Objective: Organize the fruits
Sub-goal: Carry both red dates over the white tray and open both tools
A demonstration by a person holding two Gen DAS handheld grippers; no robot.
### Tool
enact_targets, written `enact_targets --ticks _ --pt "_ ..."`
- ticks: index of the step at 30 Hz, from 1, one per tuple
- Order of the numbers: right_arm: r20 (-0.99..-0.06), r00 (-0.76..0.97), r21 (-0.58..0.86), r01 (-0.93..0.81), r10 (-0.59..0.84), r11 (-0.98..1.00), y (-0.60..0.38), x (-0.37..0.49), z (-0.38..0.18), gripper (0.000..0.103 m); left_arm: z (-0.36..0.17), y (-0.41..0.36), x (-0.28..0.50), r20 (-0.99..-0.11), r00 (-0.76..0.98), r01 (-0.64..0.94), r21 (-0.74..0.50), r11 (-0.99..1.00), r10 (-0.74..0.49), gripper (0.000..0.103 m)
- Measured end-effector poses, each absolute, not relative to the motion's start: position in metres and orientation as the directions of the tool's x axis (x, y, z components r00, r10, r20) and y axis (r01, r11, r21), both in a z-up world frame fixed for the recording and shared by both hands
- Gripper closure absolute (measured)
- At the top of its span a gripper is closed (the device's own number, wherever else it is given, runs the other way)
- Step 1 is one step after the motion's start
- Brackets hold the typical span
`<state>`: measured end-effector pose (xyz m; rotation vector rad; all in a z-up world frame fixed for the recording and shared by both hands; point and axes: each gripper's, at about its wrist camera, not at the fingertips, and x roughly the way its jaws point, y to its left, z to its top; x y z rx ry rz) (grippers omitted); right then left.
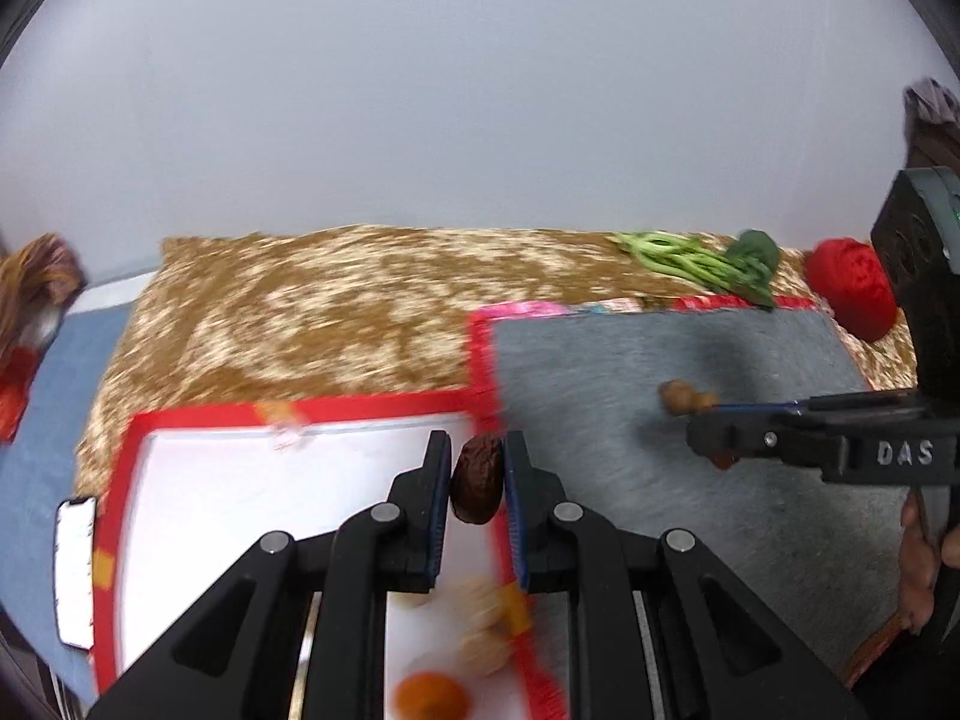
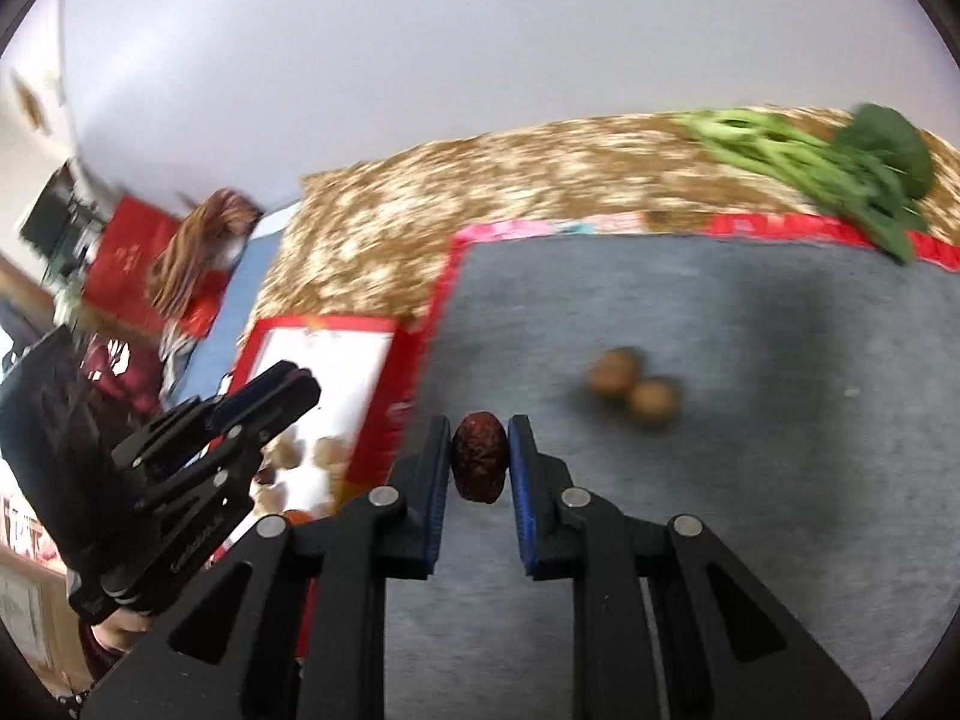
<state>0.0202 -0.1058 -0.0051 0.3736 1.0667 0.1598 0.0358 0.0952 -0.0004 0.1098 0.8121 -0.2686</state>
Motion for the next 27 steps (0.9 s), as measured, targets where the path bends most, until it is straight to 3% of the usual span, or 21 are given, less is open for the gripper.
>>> enact_targets --ticks 10,27 --pt "-0.805 0.435 0.333 -0.23 0.403 0.914 0.009 0.025 -0.018 0.082 -0.009 0.162 0.006 -0.746 0.662 0.151 0.046 0.987 -0.066 0.088" --pt "-0.854 0.38 0.237 -0.326 0.357 0.915 0.049 0.019 -0.048 0.082 -0.017 0.179 0.002 -0.758 0.651 0.08 0.123 0.989 0.042 0.086"
